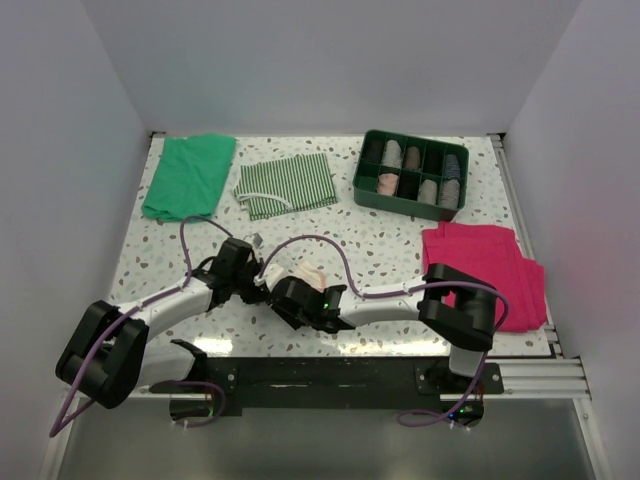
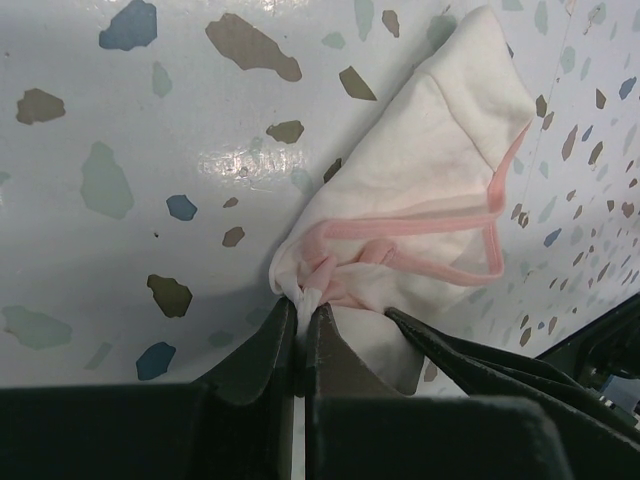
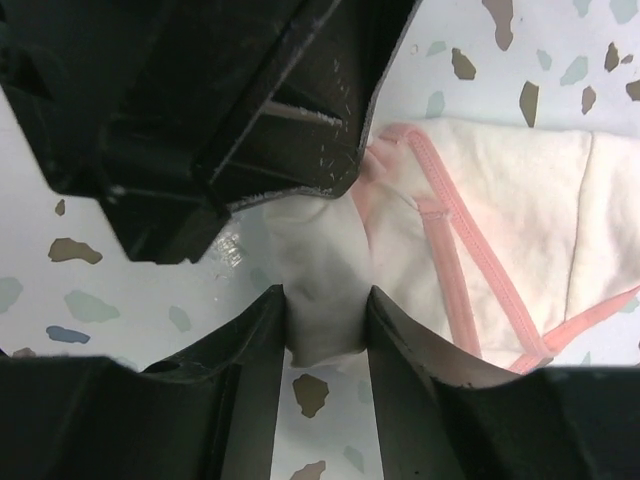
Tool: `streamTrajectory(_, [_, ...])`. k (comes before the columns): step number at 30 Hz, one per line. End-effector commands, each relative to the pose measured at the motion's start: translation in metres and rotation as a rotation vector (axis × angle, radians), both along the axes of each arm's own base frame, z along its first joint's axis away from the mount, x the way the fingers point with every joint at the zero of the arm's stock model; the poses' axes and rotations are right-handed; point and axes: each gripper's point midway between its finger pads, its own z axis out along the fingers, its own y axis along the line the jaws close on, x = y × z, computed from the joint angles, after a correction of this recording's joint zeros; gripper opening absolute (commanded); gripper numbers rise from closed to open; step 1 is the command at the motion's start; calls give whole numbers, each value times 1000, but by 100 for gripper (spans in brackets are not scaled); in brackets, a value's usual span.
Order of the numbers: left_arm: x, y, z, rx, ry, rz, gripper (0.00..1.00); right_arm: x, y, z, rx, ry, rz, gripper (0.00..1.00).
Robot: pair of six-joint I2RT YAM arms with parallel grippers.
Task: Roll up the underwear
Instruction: Roll the underwear to the center of the board.
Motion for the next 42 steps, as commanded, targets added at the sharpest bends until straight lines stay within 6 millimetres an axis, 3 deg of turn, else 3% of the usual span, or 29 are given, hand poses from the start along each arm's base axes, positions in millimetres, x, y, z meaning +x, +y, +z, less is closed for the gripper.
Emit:
streamTrajectory(1, [7, 0, 4, -7, -29, -1, 0, -4, -8, 0, 27, 17, -30, 25])
streamTrajectory(4, [9, -2, 6, -14, -33, 1, 0, -7, -15, -4, 30, 32, -51, 4])
streamTrajectory(7, [10, -3, 9, -21, -39, 2, 0, -10, -25, -10, 47, 50, -97, 0])
streamTrajectory(14, [20, -10, 36, -79, -122, 9, 42, -21, -31, -8, 186, 124, -161, 0])
streamTrajectory(15, [22, -11, 42, -91, -142, 11, 46, -23, -37, -13, 197, 144, -179, 0])
streamTrajectory(17, [26, -13, 52, -106, -171, 11, 53, -25, -33, -5, 264, 184, -173, 0])
streamTrajectory(20, [29, -12, 59, -107, -190, 15, 55, -24, -35, 6, 367, 235, -199, 0])
streamTrajectory(22, [30, -13, 61, -110, -198, 18, 55, -26, -45, 2, 421, 283, -232, 0])
streamTrajectory(23, [30, -13, 61, -110, -198, 18, 56, -22, -42, 15, 495, 293, -228, 0])
streamTrajectory(29, [28, -18, 57, -123, -186, -18, 56, -22, -61, 17, 607, 371, -319, 0])
streamTrajectory(34, [22, -29, 58, -192, -200, -84, 57, -26, -75, 4, 671, 483, -408, 0])
streamTrajectory(35, [26, -34, 63, -215, -235, -101, 57, -24, -73, 12, 733, 495, -399, 0])
streamTrajectory(36, [26, -36, 64, -225, -240, -113, 57, -28, -81, 1, 734, 532, -442, 0])
streamTrajectory(42, [14, -57, 70, -348, -270, -262, 58, -25, -86, -9, 757, 657, -498, 0])
